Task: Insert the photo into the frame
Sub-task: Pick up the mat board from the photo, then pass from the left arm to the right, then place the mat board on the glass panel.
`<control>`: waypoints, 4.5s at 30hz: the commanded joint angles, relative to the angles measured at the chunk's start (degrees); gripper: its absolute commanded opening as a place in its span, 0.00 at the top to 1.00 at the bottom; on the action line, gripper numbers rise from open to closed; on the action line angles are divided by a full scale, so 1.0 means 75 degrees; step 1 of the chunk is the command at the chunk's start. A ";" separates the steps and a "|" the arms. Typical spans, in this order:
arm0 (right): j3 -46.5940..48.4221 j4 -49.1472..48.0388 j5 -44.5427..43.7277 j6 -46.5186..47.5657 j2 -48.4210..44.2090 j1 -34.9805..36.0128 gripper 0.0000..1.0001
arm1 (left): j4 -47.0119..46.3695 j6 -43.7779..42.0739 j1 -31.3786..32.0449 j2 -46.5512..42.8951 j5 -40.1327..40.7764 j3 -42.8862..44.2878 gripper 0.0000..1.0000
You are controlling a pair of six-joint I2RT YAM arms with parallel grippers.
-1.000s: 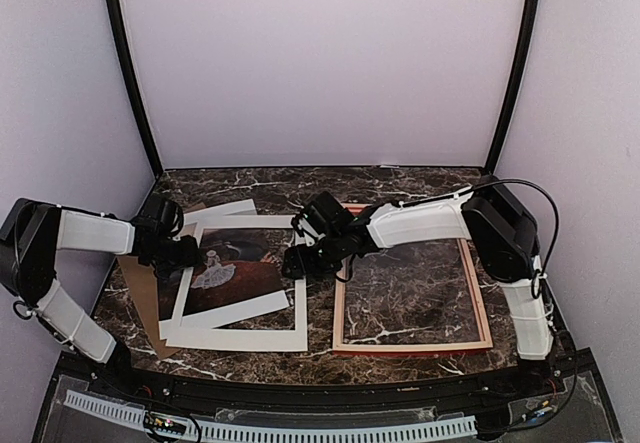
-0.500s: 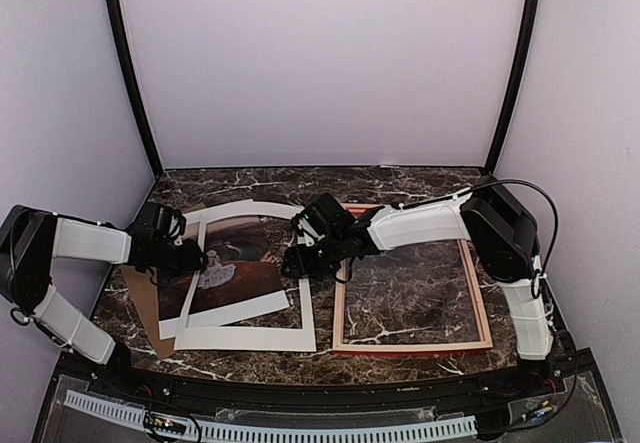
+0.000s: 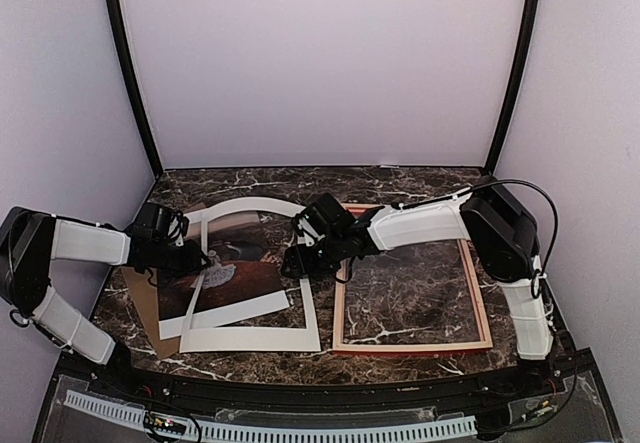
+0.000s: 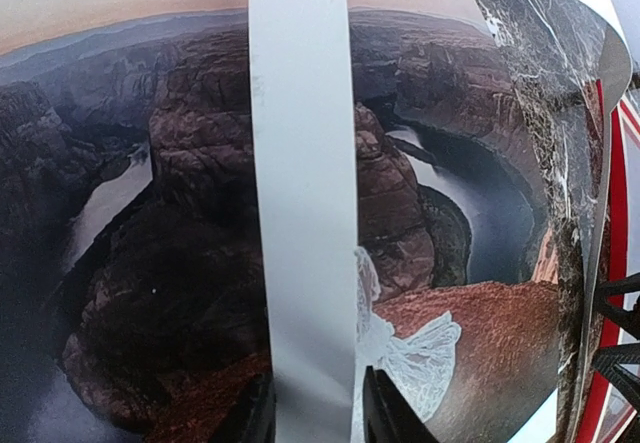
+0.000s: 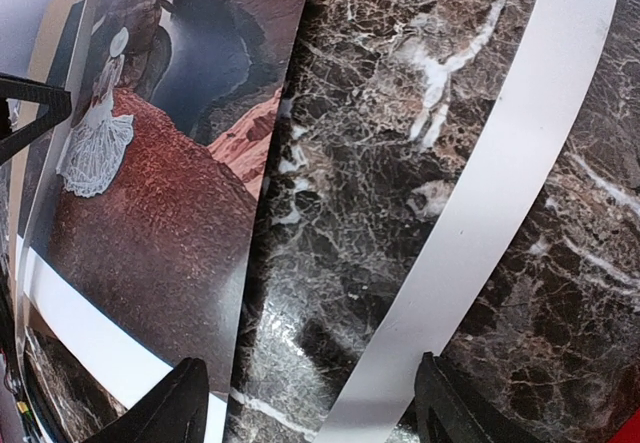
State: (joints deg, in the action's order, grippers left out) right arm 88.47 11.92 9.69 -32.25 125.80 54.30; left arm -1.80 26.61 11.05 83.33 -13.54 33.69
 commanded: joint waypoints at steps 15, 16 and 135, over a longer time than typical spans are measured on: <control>-0.0217 0.0549 0.0302 0.0048 0.0303 -0.0059 0.29 | 0.0792 -0.0401 0.0507 0.0091 0.0668 0.0377 0.85; -0.0217 0.0554 0.0301 0.0067 0.0285 -0.0073 0.29 | 0.0818 -0.0406 0.0513 0.0074 0.0680 0.0380 0.85; -0.3288 0.5103 -0.0864 0.2982 -0.5505 -0.5414 1.00 | 0.1321 -0.0387 0.1253 -0.1882 0.0186 0.1645 0.22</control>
State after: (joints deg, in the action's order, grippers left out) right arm 60.38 49.10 4.82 -12.19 81.76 14.11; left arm 8.67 24.40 19.94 68.71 -11.22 44.01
